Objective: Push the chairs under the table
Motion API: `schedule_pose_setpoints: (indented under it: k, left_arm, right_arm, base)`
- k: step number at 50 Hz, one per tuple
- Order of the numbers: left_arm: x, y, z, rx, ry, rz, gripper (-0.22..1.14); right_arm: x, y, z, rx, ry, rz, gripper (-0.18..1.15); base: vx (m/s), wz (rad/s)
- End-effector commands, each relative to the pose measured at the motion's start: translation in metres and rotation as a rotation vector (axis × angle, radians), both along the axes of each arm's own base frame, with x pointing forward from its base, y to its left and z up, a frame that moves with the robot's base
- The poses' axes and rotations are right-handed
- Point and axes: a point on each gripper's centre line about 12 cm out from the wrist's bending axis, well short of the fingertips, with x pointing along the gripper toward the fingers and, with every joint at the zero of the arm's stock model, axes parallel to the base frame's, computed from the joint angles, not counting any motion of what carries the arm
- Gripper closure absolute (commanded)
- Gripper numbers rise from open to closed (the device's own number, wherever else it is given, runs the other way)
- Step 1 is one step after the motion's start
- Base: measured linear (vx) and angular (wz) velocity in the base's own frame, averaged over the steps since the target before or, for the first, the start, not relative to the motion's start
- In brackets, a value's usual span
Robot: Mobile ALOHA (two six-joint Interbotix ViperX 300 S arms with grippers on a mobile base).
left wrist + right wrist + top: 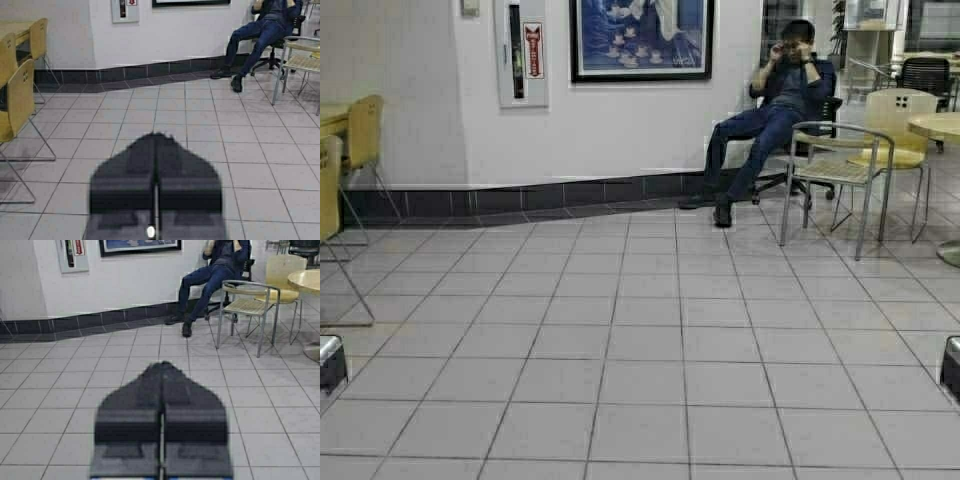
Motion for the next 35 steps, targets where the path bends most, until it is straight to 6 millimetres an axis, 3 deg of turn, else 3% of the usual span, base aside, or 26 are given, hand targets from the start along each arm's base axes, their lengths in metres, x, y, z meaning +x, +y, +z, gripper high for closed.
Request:
schedule_pose_setpoints:
  k: [1,6,35]
  left_arm:
    - [0.0014,-0.0003,-0.0026,-0.002,0.017,-0.002,0.92]
    - [0.0014,-0.0003,-0.0026,-0.003,0.017,-0.002,0.88]
    - [0.0017,-0.0003,-0.0001,-0.015,0.011,-0.003,0.89]
  right_arm:
    - [0.0011,0.0011,-0.0049,0.015,0.025,0.006,0.96]
    - [0.0018,0.0011,-0.0075,0.021,0.057,0.007,0.92]
    - [0.005,0.0013,-0.0063,0.012,0.075,0.007,0.92]
  base:
    - [0.0,0.0]
    - [0.0,0.0]
    - [0.08,-0.02]
